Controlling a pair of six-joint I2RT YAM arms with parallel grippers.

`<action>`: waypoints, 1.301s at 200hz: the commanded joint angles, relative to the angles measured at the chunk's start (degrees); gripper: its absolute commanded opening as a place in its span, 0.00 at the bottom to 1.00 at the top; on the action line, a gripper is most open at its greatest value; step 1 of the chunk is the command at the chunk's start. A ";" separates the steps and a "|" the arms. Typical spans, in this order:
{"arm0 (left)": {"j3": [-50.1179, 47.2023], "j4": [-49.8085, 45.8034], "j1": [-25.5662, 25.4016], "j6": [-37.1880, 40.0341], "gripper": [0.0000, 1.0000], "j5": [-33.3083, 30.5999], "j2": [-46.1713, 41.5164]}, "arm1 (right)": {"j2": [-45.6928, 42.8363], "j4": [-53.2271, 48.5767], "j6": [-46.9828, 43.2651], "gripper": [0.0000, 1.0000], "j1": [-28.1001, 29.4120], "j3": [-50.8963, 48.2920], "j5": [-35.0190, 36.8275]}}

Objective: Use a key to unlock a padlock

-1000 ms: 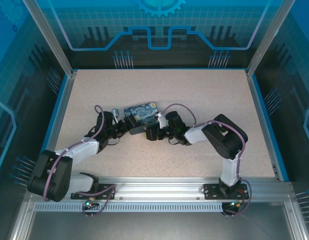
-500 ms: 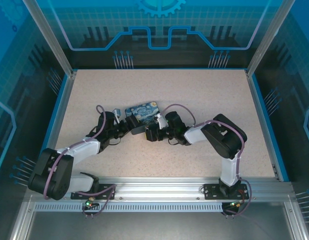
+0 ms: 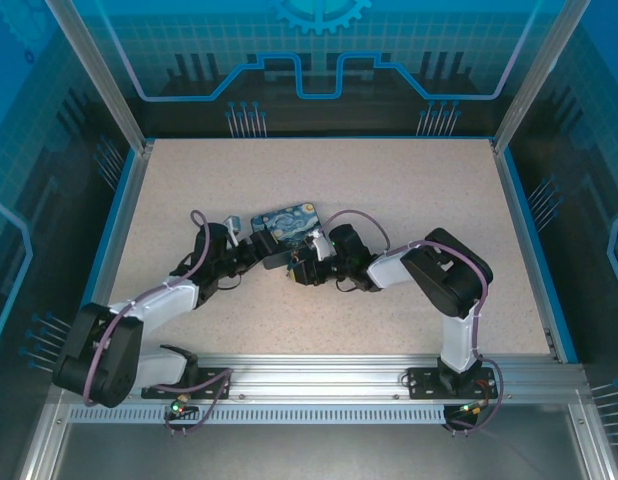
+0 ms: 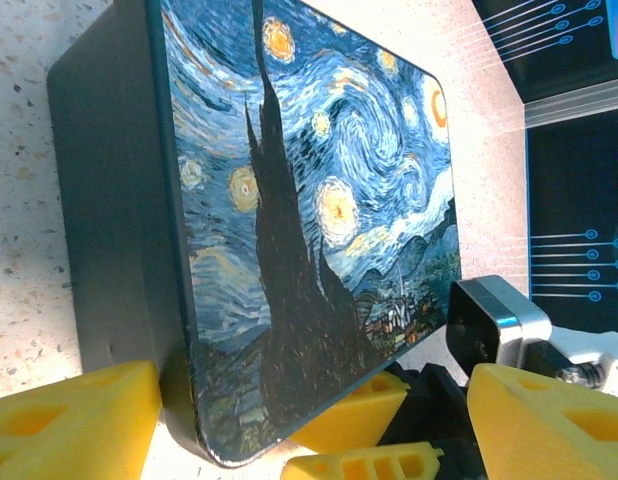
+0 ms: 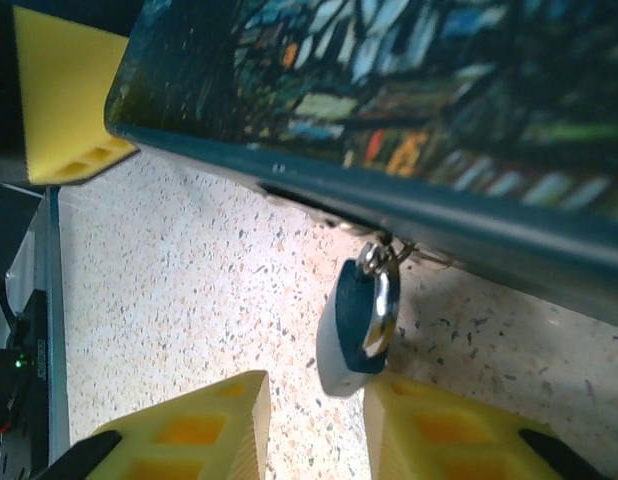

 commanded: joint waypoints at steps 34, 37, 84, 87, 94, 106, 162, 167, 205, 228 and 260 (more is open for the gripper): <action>-1.01 -10.23 -0.51 4.19 0.81 -0.10 -13.16 | -0.68 0.86 1.20 0.15 -0.78 -2.96 -2.77; -1.05 -10.81 -0.55 4.15 0.81 0.20 -13.88 | -0.68 0.85 1.09 0.15 -0.85 -2.90 -2.86; -5.17 -10.23 -6.74 1.16 0.79 0.82 -18.52 | -1.49 -0.22 -0.20 0.18 -1.42 -3.41 -1.10; -5.43 -9.34 -7.52 1.12 0.79 0.55 -18.39 | -1.88 -0.14 -0.30 0.18 -1.50 -3.77 -0.60; -5.98 -8.13 -9.20 1.35 0.79 -0.30 -17.75 | -2.81 0.13 -0.43 0.21 -1.80 -4.73 0.15; -6.04 -6.41 -11.83 2.69 0.79 -1.68 -16.23 | -4.32 0.20 -0.83 0.25 -2.58 -5.90 0.33; -4.11 -5.73 -17.67 14.13 0.79 -11.18 -7.94 | -11.28 -1.41 -2.67 0.47 -7.36 -10.26 1.43; -3.95 -5.44 -17.87 15.11 0.78 -11.35 -7.24 | -11.88 -1.67 -2.78 0.50 -7.90 -10.37 1.46; -2.07 -0.96 -18.16 21.43 0.80 -10.78 -0.93 | -14.72 -3.30 -3.25 0.68 -10.87 -9.31 0.16; -0.56 1.63 -18.14 24.42 0.81 -11.82 2.80 | -14.70 -3.54 -2.31 0.75 -11.58 -7.99 -0.05; 2.17 2.63 -17.66 27.37 0.83 -14.39 6.95 | -13.89 -3.10 -1.32 0.79 -11.89 -6.64 0.72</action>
